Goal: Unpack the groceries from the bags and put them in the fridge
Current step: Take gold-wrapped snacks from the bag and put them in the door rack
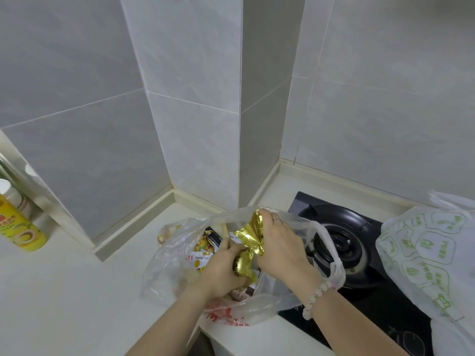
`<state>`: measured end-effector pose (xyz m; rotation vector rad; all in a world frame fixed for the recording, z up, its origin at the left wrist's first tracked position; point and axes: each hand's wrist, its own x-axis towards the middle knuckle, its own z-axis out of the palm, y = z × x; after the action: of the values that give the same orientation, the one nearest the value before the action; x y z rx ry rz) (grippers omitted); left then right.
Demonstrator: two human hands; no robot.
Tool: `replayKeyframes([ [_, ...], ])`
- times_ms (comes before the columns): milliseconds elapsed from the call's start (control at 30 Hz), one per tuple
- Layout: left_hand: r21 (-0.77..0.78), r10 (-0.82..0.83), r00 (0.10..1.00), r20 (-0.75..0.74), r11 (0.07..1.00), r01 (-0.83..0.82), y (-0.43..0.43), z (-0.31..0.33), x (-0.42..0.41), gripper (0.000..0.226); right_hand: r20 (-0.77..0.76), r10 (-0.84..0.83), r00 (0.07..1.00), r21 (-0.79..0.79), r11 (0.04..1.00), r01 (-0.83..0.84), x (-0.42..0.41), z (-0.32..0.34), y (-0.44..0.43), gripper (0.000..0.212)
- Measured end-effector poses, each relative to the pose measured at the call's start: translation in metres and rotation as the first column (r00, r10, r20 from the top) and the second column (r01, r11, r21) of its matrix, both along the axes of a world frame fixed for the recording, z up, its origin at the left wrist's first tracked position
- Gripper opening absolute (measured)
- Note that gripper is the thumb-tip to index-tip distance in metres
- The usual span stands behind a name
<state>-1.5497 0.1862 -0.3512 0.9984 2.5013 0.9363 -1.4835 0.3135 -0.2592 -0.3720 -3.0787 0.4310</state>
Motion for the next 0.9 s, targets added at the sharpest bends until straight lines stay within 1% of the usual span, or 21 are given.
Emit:
replayKeyframes([
  [67, 0.027, 0.009, 0.999, -0.046, 1.0, -0.008, -0.004, 0.014, -0.001, 0.05, 0.004, 0.02, 1.0, -0.014, 1.0, -0.02, 0.0, 0.005, 0.0, 0.087],
  [200, 0.032, 0.042, 0.988, -0.149, 0.999, -0.037, -0.015, 0.047, -0.007, 0.051, -0.025, 0.088, 0.996, -0.054, 0.995, -0.089, -0.004, 0.026, -0.004, 0.074],
  [300, 0.027, 0.101, 0.972, -0.211, 0.995, -0.098, -0.024, 0.074, -0.011, 0.039, -0.067, 0.151, 0.986, -0.084, 0.984, -0.156, -0.008, 0.049, -0.011, 0.069],
  [400, 0.001, 0.158, 0.945, -0.285, 0.986, -0.165, -0.032, 0.107, -0.009, 0.033, -0.115, 0.211, 0.971, -0.093, 0.971, -0.222, -0.008, 0.076, -0.017, 0.069],
  [500, 0.061, 0.224, 0.915, -0.335, 0.975, -0.216, -0.037, 0.142, -0.002, 0.031, -0.217, 0.254, 0.943, -0.082, 0.957, -0.277, -0.009, 0.107, -0.018, 0.072],
  [567, 0.085, 0.293, 0.862, -0.413, 0.955, -0.284, -0.042, 0.161, 0.004, 0.041, -0.293, 0.287, 0.912, -0.044, 0.949, -0.312, -0.015, 0.124, -0.016, 0.069],
  [600, 0.092, 0.348, 0.823, -0.45, 0.934, -0.345, -0.047, 0.169, 0.007, 0.046, -0.317, 0.304, 0.898, -0.013, 0.946, -0.325, -0.02, 0.132, -0.014, 0.067],
  [667, 0.113, 0.481, 0.727, -0.49, 0.862, -0.494, -0.063, 0.178, 0.013, 0.049, -0.346, 0.349, 0.871, 0.073, 0.936, -0.345, -0.031, 0.144, -0.015, 0.064],
  [733, 0.125, 0.587, 0.632, -0.507, 0.775, -0.62, -0.086, 0.183, 0.02, 0.046, -0.351, 0.427, 0.833, 0.176, 0.904, -0.389, -0.042, 0.15, -0.024, 0.061],
  [800, 0.089, 0.625, 0.56, -0.544, 0.707, -0.702, -0.111, 0.188, 0.031, 0.044, -0.337, 0.539, 0.772, 0.278, 0.84, -0.466, -0.051, 0.151, -0.045, 0.057],
  [900, -0.01, 0.622, 0.473, -0.625, 0.599, -0.801, -0.152, 0.202, 0.057, 0.042, -0.296, 0.706, 0.643, 0.397, 0.703, -0.59, -0.055, 0.153, -0.087, 0.055],
])
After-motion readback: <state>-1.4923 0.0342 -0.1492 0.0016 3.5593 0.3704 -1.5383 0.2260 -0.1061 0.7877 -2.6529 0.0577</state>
